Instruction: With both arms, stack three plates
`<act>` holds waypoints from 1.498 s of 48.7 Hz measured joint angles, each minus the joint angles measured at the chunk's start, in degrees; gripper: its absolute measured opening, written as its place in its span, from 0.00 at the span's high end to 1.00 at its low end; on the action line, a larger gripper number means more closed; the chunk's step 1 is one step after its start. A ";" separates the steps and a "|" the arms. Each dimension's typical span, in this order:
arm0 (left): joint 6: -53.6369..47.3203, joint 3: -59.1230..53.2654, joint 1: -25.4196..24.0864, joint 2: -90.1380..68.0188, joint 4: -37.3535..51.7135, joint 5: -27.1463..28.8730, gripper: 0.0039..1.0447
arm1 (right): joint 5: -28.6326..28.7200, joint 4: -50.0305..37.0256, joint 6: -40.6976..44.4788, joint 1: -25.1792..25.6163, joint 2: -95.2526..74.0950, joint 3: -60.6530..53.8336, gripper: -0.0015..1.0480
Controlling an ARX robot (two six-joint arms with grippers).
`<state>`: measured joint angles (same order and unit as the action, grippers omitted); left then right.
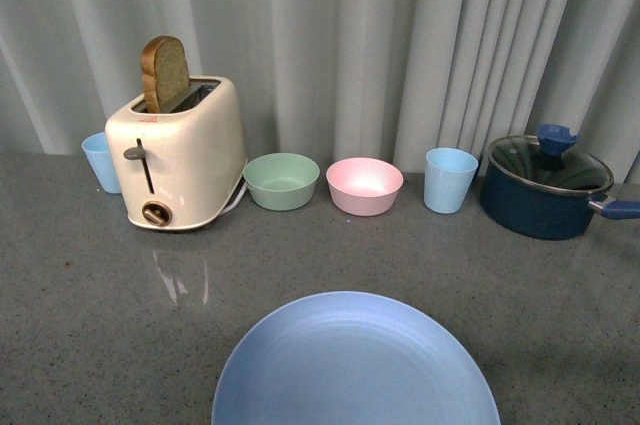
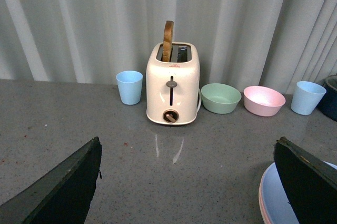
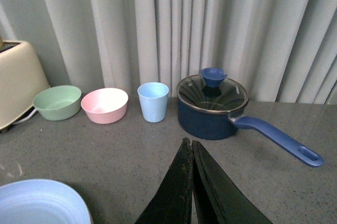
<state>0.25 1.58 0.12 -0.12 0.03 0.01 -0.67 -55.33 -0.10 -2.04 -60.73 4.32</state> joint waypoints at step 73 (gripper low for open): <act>0.00 0.00 0.00 0.00 0.00 0.00 0.06 | 0.61 43.60 0.00 1.92 49.22 -3.98 0.97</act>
<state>0.25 1.58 0.12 -0.12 0.03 0.01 -0.05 -11.73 -0.10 -0.12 -11.51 0.34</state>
